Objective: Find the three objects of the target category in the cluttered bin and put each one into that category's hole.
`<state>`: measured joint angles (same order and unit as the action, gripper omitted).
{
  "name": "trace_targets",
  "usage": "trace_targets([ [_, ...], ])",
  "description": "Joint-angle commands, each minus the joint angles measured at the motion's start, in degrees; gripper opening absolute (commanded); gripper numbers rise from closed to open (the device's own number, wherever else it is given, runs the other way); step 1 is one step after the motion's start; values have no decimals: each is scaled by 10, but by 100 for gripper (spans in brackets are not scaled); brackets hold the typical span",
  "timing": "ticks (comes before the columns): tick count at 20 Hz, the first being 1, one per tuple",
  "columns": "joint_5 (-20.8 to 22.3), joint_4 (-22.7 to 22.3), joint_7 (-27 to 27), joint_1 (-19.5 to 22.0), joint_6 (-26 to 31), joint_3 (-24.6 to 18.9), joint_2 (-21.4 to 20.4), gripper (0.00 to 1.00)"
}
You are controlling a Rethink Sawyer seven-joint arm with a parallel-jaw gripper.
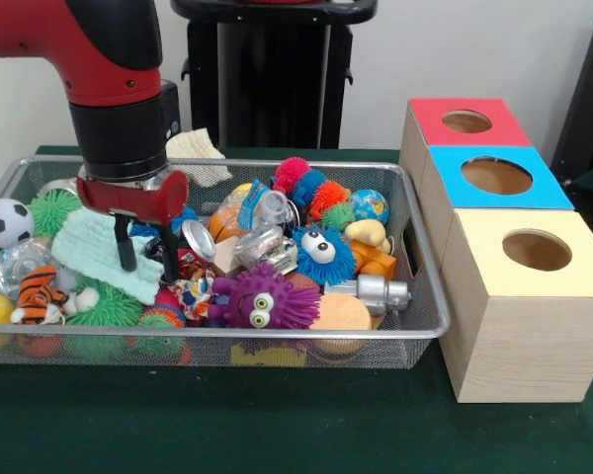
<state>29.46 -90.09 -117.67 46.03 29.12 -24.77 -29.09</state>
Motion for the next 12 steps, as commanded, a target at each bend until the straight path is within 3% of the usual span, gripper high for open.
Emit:
trace_targets([
  [1,-17,-26,32,-1,16,-39,5,100],
  [12,-29,-28,7,-20,14,-32,-4,100],
])
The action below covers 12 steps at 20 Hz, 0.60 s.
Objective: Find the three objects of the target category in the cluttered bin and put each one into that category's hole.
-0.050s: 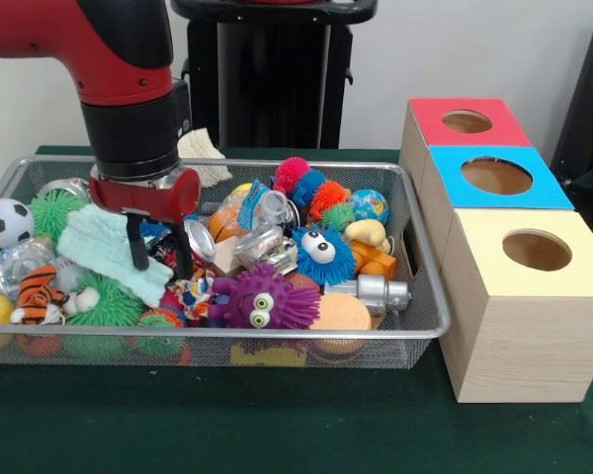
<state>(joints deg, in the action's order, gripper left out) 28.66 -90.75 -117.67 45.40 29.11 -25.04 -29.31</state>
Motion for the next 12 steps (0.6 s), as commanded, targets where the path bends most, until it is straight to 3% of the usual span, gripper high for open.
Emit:
trace_targets([
  [1,-21,-22,7,-15,13,-28,-2,100],
  [12,-33,-21,-3,-31,12,-18,-7,100],
])
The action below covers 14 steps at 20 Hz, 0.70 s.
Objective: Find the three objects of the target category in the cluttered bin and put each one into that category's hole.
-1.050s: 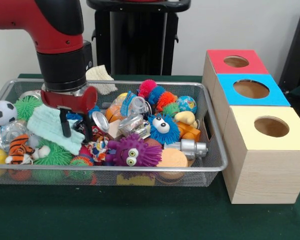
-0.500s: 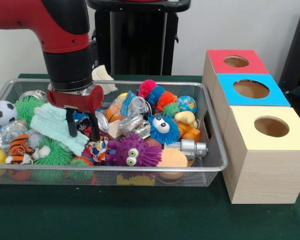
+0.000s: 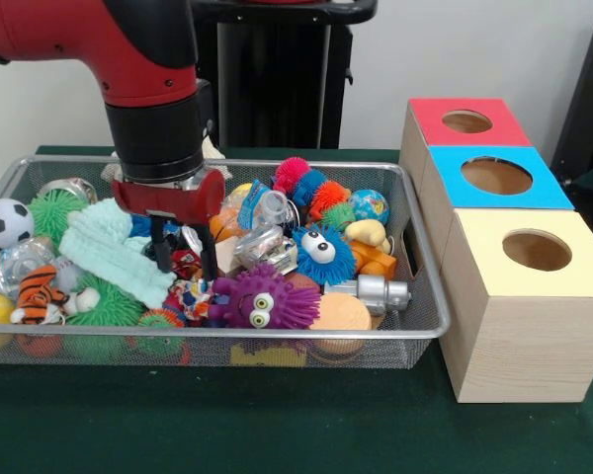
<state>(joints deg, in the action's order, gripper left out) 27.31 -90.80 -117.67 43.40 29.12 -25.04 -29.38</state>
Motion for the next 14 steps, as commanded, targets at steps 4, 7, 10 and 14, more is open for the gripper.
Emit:
trace_targets([
  [4,-18,-18,-3,-13,6,-16,-1,100],
  [7,-12,-11,8,-8,0,-17,8,100],
  [10,1,9,34,5,-6,-21,34,100],
  [14,14,29,60,12,5,-19,48,100],
])
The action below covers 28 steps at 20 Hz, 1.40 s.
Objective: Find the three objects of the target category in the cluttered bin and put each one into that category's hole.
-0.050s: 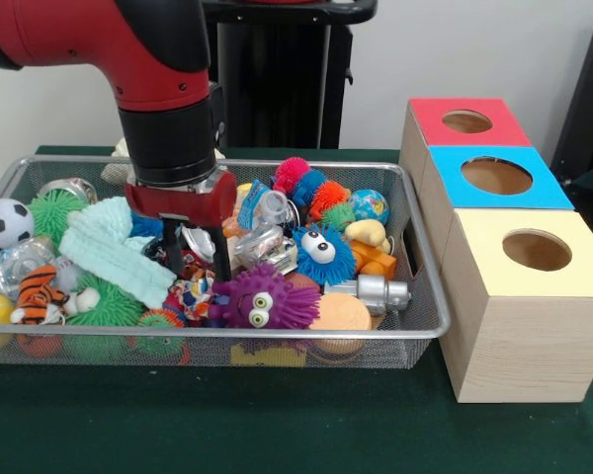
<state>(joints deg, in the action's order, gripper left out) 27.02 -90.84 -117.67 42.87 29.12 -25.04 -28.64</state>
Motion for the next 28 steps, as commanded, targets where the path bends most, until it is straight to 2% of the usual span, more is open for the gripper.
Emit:
trace_targets([
  [1,21,37,65,17,9,-17,45,100],
  [4,18,69,88,16,72,-3,40,100],
  [7,-2,93,118,31,138,-13,44,100],
  [9,1,98,123,34,145,-14,43,100],
  [14,5,112,149,55,151,-38,71,100],
  [21,18,105,104,44,96,-42,103,100],
  [28,15,109,92,37,96,-44,107,100],
])
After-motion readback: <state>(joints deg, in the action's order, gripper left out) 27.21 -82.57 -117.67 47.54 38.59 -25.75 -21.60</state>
